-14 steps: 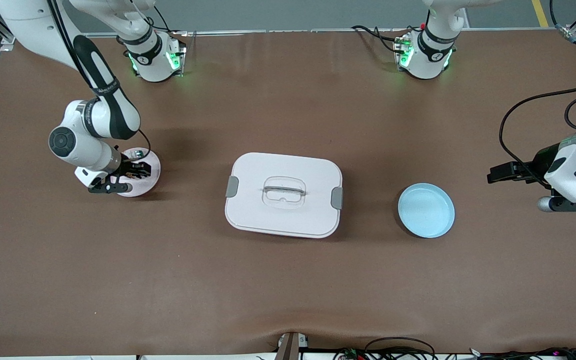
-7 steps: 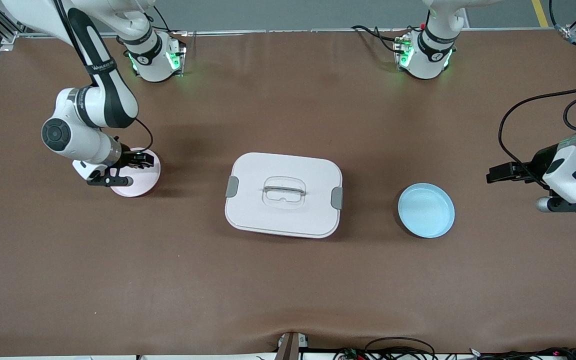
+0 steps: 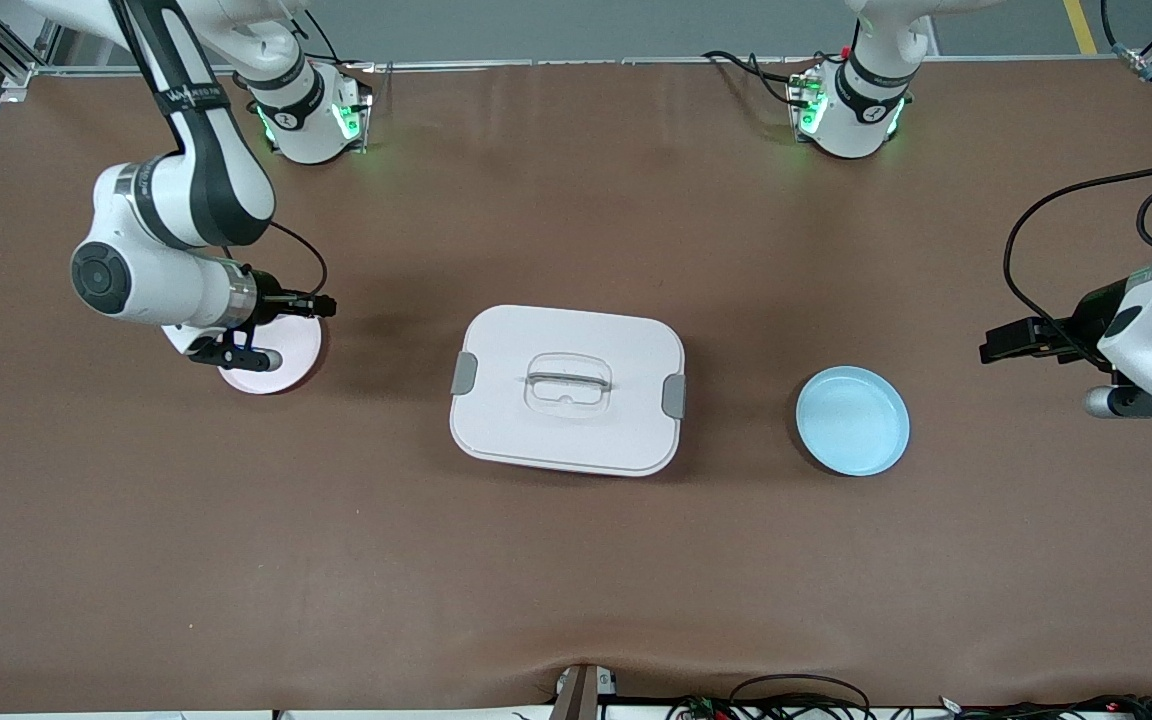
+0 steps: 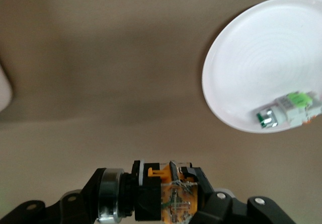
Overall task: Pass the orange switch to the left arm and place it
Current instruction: 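Lift the switch with the right gripper while the left gripper approaches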
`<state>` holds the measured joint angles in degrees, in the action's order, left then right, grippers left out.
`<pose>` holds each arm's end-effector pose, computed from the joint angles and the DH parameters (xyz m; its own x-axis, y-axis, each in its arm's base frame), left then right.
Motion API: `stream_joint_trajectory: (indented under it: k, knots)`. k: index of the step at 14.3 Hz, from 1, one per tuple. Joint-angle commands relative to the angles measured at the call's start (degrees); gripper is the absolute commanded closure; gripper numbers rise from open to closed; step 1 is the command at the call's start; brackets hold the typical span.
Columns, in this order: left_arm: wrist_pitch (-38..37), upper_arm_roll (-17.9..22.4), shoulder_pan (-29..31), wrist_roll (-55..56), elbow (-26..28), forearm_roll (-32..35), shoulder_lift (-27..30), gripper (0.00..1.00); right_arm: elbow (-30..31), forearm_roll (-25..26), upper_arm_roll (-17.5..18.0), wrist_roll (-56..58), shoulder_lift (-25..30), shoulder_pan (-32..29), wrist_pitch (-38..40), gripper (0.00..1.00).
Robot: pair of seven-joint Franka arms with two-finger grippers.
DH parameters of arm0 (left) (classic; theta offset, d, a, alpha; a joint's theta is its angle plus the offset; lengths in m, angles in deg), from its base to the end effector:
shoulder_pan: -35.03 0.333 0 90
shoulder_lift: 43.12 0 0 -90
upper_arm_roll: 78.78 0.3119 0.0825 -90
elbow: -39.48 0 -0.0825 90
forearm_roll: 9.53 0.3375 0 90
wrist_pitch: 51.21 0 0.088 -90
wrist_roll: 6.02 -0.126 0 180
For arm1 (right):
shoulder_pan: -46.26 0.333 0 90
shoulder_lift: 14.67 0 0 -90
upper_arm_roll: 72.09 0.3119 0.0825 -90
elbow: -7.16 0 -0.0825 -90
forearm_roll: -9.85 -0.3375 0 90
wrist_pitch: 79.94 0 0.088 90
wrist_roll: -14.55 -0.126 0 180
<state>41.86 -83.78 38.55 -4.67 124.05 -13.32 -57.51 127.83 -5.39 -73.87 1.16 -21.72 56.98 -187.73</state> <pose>0.5779 -0.0175 0.5101 0.9946 0.0018 -0.1039 0.0107 -0.9964 0.0845 0.4697 0.0988 0.3453 0.9075 -0.1638 -0.3868 -0.2248 -0.9672 -0.1179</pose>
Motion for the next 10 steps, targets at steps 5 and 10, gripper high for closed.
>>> stream_joint_trajectory:
  k: [5,10]
  knots:
    - [-0.34,-0.28,-0.01,-0.12,0.06,-0.96,1.2,0.0,-12.9,-7.77,-0.33,-24.03,-0.06,11.06,9.35,0.9]
    - [-2.27,-0.9,0.26,-0.03,-0.03,-6.72,2.78,0.0,-22.91,-18.23,-0.5,-41.95,-4.18,20.38,7.78,0.9]
